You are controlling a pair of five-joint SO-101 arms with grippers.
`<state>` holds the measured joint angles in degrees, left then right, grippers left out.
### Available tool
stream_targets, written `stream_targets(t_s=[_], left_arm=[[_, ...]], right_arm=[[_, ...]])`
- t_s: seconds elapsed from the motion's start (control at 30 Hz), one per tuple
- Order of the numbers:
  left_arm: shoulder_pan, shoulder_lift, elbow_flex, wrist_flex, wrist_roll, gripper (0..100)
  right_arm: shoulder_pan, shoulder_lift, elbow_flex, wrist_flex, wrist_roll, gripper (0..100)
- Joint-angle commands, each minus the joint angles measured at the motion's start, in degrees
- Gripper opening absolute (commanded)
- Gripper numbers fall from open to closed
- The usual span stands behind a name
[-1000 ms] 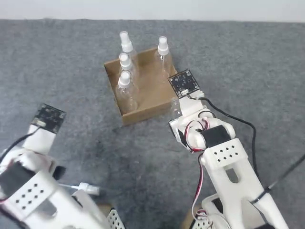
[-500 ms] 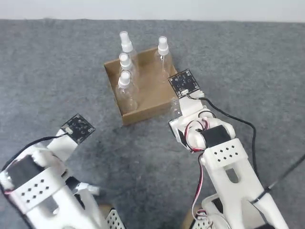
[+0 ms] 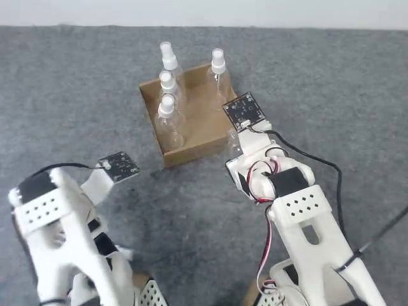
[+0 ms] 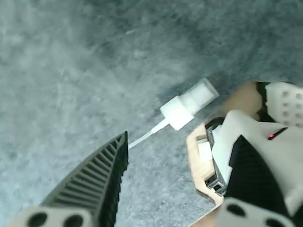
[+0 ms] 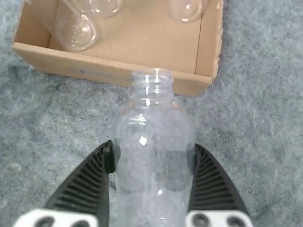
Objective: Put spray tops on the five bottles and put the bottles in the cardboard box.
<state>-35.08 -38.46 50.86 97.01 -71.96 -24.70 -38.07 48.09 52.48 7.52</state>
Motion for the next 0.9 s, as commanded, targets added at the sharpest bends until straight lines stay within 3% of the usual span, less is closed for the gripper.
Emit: stream_targets(t_s=[0.0,0.57,0.7,0.87], left_arm=[[2.46,5.36,-0.57,-1.58,-0.44,30],[3.08,18.55,9.45,-19.52,0.0,30],[3.16,18.46,10.07,-21.1,5.27,26],[2.99,18.46,10.15,-22.33,6.51,23]], right_arm=[[0.92,-2.24,-0.44,-1.27,1.05,7.4],[0.92,-2.24,-0.44,-1.27,1.05,7.4],[0.92,-2.24,-0.44,-1.27,1.05,7.4],[0.92,-2.24,-0.44,-1.27,1.05,7.4]])
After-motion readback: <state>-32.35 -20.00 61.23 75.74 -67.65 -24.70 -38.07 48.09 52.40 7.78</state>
